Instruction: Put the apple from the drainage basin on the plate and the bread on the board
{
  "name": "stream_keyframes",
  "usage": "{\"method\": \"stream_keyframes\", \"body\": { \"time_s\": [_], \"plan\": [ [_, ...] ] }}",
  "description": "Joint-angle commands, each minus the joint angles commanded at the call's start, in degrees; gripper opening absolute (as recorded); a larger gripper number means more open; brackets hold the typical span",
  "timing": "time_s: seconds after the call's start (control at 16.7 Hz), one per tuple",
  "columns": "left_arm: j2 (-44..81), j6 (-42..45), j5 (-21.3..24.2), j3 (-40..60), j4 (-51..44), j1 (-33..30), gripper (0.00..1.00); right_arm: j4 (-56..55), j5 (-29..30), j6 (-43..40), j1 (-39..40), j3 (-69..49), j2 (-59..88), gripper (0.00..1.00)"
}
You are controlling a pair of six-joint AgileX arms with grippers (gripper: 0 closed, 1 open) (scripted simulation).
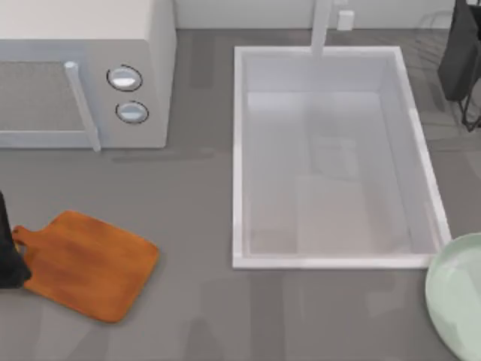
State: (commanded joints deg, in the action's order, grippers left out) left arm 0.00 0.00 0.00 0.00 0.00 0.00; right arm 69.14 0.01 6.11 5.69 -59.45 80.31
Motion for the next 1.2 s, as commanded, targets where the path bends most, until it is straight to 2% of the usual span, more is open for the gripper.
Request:
{"method": "stream_keyframes", "body": {
  "time_s": [0.06,0.84,1.2],
  "plan": [
    [0.0,0.0,0.0,0.0,0.0,0.0,1.0,0.0,0.0,0.0,0.0,0.0,0.0,0.0],
    [0.0,0.0,0.0,0.0,0.0,0.0,1.0,0.0,0.0,0.0,0.0,0.0,0.0,0.98],
    [0.0,0.0,0.0,0.0,0.0,0.0,1.0,0.0,0.0,0.0,0.0,0.0,0.0,1.0]
  ]
}}
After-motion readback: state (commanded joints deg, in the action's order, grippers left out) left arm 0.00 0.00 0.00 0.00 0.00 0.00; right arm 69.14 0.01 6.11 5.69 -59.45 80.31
